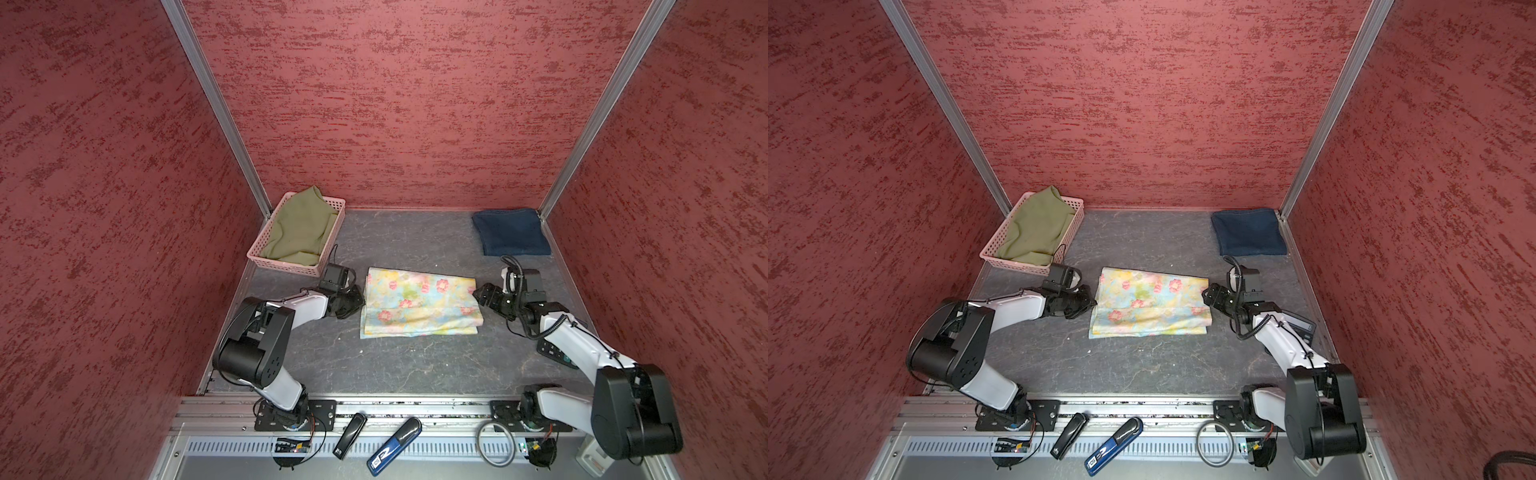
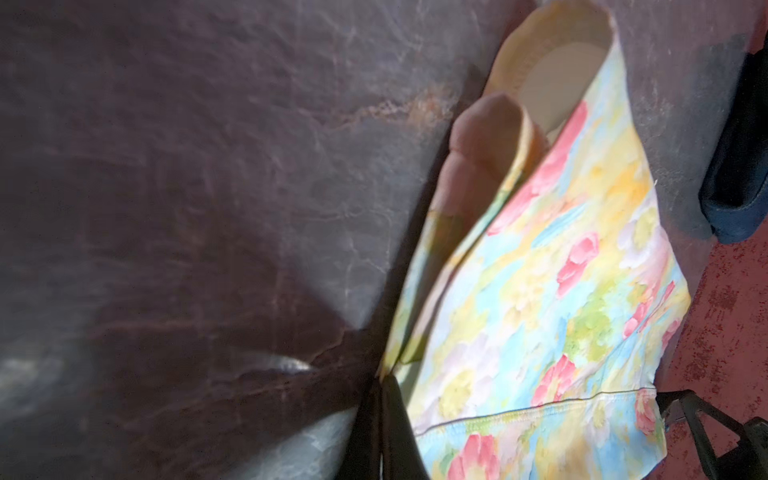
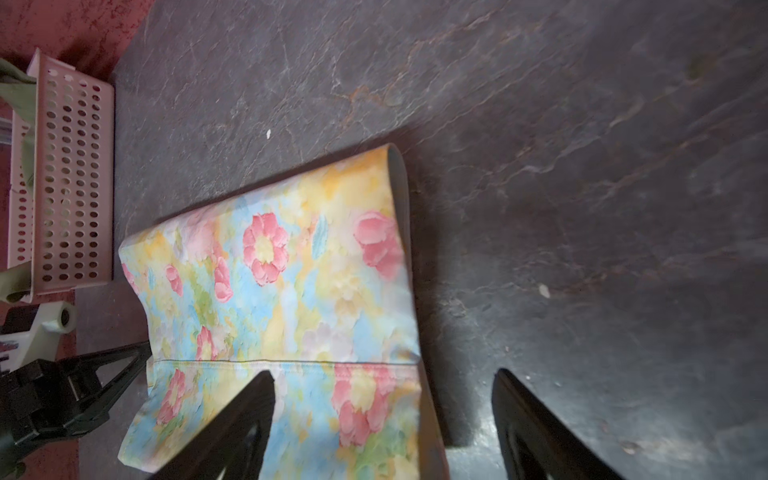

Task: Fold and stack the skirts

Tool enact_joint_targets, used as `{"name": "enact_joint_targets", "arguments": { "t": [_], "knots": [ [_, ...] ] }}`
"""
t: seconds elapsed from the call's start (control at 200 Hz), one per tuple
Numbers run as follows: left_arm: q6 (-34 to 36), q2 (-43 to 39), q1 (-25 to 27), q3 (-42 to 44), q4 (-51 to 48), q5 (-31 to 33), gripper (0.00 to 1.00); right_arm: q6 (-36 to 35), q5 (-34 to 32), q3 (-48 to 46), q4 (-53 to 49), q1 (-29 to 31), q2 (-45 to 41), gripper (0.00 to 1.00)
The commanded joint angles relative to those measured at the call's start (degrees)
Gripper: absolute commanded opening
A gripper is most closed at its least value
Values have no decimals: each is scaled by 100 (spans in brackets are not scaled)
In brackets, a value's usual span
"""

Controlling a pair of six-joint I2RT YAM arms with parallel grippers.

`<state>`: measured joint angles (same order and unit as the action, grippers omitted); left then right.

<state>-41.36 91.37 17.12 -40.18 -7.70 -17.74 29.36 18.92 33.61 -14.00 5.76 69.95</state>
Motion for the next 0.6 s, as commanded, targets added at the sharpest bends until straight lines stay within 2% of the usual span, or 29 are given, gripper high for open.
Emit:
{"name": "enact_joint_targets", "arguments": {
  "t": [0.0, 0.095, 0.15, 0.25, 0.486, 0.596],
  "knots": [
    [18, -283, 20, 45, -176, 46, 44, 74, 139, -105, 265, 218, 62, 82],
    [147, -731, -7, 18, -453, 246, 63, 176, 206, -246, 365, 325, -19, 78],
    [213, -922, -16, -47, -605, 311, 67, 184, 246, -291, 350, 406, -80, 77],
    [391, -1064, 24, -268, -792, 368, 68, 102, 124, -337, 219, 581, -131, 74],
    [511, -787, 347, -556, -807, 445, 67, 190, -190, -634, 38, 1047, -190, 55],
    [531, -645, 505, -641, -809, 451, 67, 200, -321, -825, -50, 1137, -177, 53]
  ]
}}
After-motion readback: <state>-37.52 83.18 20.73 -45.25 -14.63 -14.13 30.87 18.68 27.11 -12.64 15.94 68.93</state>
